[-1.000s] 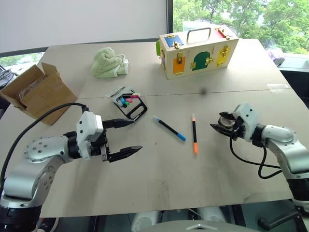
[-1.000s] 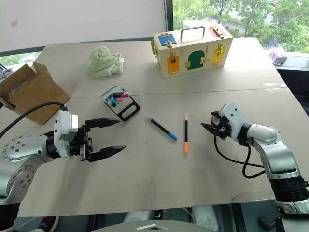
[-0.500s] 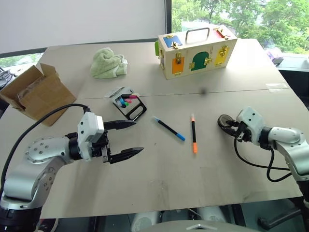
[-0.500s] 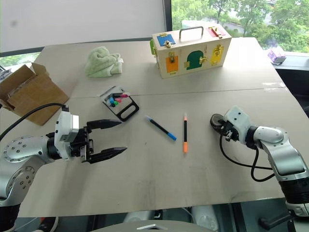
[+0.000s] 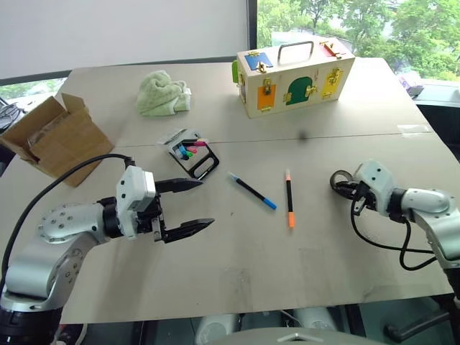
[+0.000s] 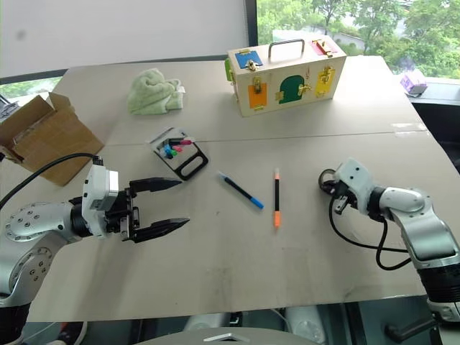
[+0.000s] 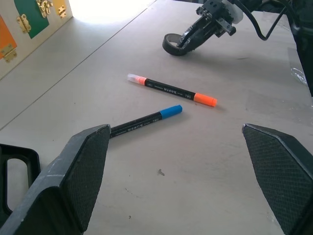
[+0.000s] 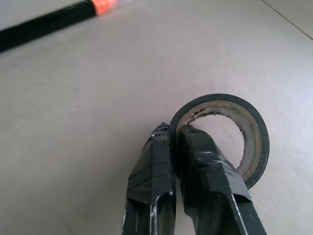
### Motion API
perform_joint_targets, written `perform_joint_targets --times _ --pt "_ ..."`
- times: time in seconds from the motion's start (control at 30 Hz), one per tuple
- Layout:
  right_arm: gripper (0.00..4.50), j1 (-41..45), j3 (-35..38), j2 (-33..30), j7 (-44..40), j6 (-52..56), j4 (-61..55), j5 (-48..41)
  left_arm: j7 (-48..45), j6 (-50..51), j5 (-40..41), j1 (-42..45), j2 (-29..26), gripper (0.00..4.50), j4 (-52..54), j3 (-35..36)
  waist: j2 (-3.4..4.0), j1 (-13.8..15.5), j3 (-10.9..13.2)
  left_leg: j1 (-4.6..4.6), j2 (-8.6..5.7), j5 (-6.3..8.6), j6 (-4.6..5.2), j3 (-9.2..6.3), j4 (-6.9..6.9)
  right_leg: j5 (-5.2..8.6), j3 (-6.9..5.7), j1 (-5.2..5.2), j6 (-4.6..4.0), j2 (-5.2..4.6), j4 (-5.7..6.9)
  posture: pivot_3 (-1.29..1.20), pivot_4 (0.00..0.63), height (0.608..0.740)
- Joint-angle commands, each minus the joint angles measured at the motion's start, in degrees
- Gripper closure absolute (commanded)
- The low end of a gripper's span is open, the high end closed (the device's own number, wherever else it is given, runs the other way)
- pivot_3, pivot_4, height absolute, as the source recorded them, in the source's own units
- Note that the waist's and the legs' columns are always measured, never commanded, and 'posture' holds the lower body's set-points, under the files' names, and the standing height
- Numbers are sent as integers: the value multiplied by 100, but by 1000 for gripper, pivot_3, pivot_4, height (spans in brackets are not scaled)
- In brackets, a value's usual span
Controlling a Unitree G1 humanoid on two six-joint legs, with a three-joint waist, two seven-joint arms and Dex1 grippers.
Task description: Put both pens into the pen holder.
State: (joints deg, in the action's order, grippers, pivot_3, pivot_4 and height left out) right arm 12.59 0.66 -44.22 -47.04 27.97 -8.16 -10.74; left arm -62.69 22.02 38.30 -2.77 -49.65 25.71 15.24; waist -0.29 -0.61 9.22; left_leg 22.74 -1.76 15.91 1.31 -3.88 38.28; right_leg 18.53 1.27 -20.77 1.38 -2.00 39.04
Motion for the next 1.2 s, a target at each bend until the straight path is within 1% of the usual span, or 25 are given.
perform_joint_targets --times 0.03,0.1,0.17,0.3,0.33,0.37,0.4,0.43,0.57,0.63,0.7,0.77,0.83,0.9,0.97,1.03,1.13,1.2 --pt "4479 11 762 -316 220 215 284 -72 69 62 307 181 132 0 201 64 0 6 0 0 0 0 0 0 1 0 0 0 0 0 0 0 150 740" --pt "4479 -32 928 -516 241 254 613 -1 156 146 478 341 271 0 254 -24 0 10 0 1 -1 -1 -2 0 2 0 -1 1 0 -1 0 0 150 740" --pt "4479 -17 1001 -632 323 234 910 83 201 181 485 468 356 0 257 -114 0 1 0 1 -1 -3 -5 0 2 0 -2 2 0 0 0 0 150 740" --pt "2909 169 1166 -577 372 426 1234 -99 223 175 400 673 453 0 173 -310 1 -48 1 -1 2 -3 -5 12 1 0 10 0 0 5 9 0 150 740" --pt "2406 192 1227 -542 448 359 1239 -108 218 165 372 694 460 0 148 -334 1 -55 1 -1 2 -3 -5 15 1 0 13 -2 0 6 11 0 150 740" --pt "2055 231 1306 -502 554 332 1238 -129 213 144 331 706 458 0 127 -353 1 -57 1 -2 3 -3 -5 16 1 0 15 -2 0 6 13 0 150 740" --pt "1548 283 1373 -476 612 397 1219 -184 207 125 306 720 454 0 100 -361 3 -59 2 -3 3 -2 -3 18 1 0 16 -2 0 6 14 0 150 740" --pt "1153 299 1441 -501 550 492 1125 -293 214 121 306 725 458 0 85 -353 5 -57 3 -3 3 1 2 20 2 0 19 -4 0 7 17 0 150 740" --pt "1153 208 1604 -615 18 861 531 -886 193 106 274 685 434 0 30 -319 7 -22 4 -3 3 3 6 18 4 0 16 -4 0 6 18 0 150 740" --pt "1153 218 1541 -485 -127 1033 3 -1262 149 90 246 666 421 0 -2 -322 7 -17 4 -2 3 5 9 15 4 0 14 -4 0 6 18 0 150 740" --pt "1153 341 1118 -141 7 1410 -741 -1586 103 81 208 653 392 0 -23 -321 7 -33 4 -2 4 6 11 14 4 0 15 -4 0 6 18 0 150 740" --pt "1153 531 567 188 346 1713 -1143 -1491 88 74 185 637 365 0 -59 -285 6 -84 4 -5 7 6 11 15 4 0 17 -4 0 8 21 0 150 740" --pt "1153 810 134 553 870 2076 -1221 -1233 81 72 152 582 334 0 -102 -249 7 -86 5 -7 6 6 11 14 4 0 17 -7 0 7 30 0 150 740" --pt "1153 1204 -387 1223 1343 2498 -1243 -1199 -45 -19 6 428 236 0 -188 -243 5 -96 6 -6 3 5 9 14 6 0 17 -10 0 4 35 0 150 740" --pt "1153 1491 -974 1543 1465 2784 -1261 -1065 -112 -92 -62 323 177 0 -248 -179 5 -109 6 -4 1 -4 -6 16 8 0 21 -18 0 5 40 0 150 740" --pt "1153 1617 -1284 1629 1639 3259 -1256 -971 -116 -140 -86 259 167 0 -256 -98 4 -87 6 10 0 -5 -8 17 8 1 22 -39 -1 5 51 0 150 740" --pt "1153 1665 -1513 1727 1869 3858 -1270 -958 -108 -213 -150 185 167 0 -247 -4 3 -10 7 19 -4 -6 -9 16 8 1 20 -54 -1 -1 58 0 150 740" --pt "1153 1647 -1865 1528 1904 3950 -1306 -755 -112 -226 -153 143 156 0 -230 49 -2 -14 3 19 -7 -5 -9 19 8 1 23 -54 -1 -5 57 0 150 740"
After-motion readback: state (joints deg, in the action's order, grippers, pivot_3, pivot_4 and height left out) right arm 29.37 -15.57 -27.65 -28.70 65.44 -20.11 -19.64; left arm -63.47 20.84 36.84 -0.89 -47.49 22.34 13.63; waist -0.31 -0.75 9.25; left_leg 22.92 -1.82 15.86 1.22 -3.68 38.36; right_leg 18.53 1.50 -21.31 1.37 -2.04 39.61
